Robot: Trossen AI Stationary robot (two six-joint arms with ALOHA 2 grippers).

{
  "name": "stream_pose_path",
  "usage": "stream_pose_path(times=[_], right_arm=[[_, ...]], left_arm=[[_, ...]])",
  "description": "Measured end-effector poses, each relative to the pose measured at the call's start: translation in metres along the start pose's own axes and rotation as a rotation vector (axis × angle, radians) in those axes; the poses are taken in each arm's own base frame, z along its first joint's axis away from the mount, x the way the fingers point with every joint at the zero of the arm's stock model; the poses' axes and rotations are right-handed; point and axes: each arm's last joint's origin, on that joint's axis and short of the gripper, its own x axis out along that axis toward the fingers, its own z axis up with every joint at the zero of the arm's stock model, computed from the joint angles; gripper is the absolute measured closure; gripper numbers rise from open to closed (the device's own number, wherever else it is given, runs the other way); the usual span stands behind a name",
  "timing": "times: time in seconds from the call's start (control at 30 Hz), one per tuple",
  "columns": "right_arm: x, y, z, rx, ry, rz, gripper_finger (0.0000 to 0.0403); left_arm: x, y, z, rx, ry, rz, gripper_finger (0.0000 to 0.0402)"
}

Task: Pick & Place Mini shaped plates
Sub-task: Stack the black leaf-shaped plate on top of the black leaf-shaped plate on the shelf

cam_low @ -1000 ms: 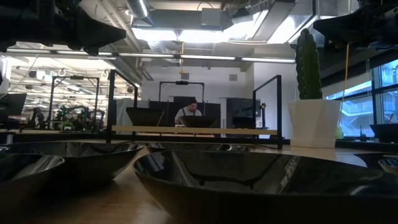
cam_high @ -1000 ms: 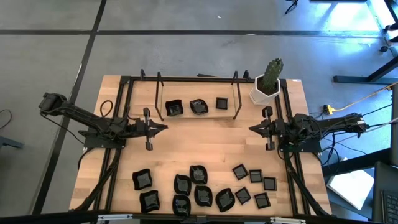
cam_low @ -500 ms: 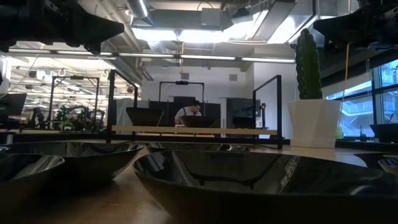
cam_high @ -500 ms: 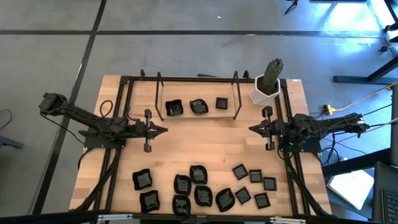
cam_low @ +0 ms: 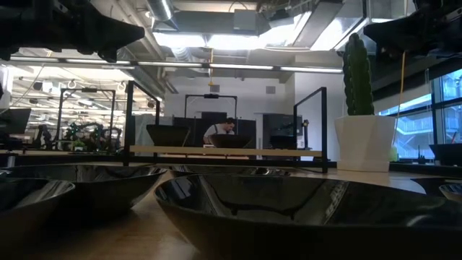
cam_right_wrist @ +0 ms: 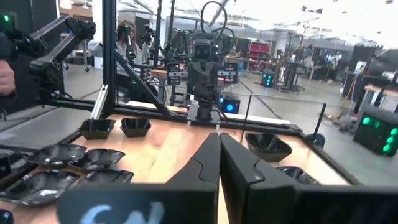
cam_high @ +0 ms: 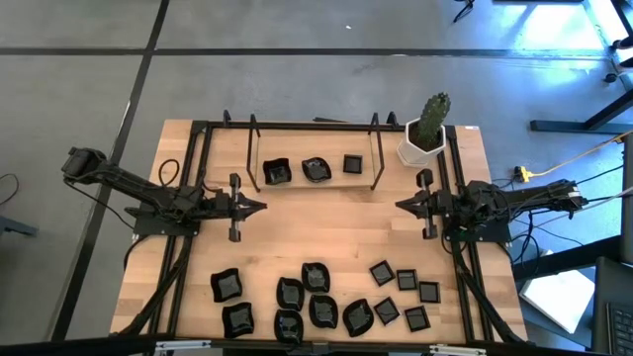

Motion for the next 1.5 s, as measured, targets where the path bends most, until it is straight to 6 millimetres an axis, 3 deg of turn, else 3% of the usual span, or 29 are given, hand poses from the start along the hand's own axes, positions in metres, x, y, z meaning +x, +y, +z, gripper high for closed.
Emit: stream_pose_path(times=[0.17, 0.33, 0.7, 0.83, 1.03, 1.17, 1.33, 1.5], right_arm=[[0.007, 0.000, 0.000, 0.020, 0.008, -0.015, 0.0397], [0.029, 0.006, 0.013, 0.062, 0.080, 0.057, 0.0397], [0.119, 0.040, 0.022, 0.049, 0.341, 0.183, 0.0397], [0.152, 0.048, 0.019, 0.069, 0.529, 0.182, 0.0394], [0.207, 0.071, 0.008, 0.090, 0.738, 0.187, 0.0348], [0.232, 0.090, -0.007, 0.064, 0.901, 0.207, 0.0302], [0.253, 0.102, -0.022, 0.105, 0.987, 0.178, 0.0243], [0.257, 0.105, -0.029, 0.188, 1.029, 0.171, 0.0208]], left_arm=[[0.000, 0.000, 0.000, 0.010, 0.001, 0.012, 0.0399], [0.000, 0.000, 0.000, 0.016, 0.001, 0.012, 0.0396], [0.000, 0.000, -0.001, 0.021, 0.007, 0.011, 0.0399], [0.000, 0.000, -0.002, 0.027, 0.022, 0.009, 0.0394], [0.000, 0.000, -0.003, 0.029, 0.031, 0.008, 0.0393], [0.000, 0.000, -0.003, 0.023, 0.032, 0.008, 0.0398], [0.000, 0.000, -0.003, 0.015, 0.032, 0.007, 0.0397], [0.000, 0.000, -0.004, 0.016, 0.038, 0.006, 0.0394]])
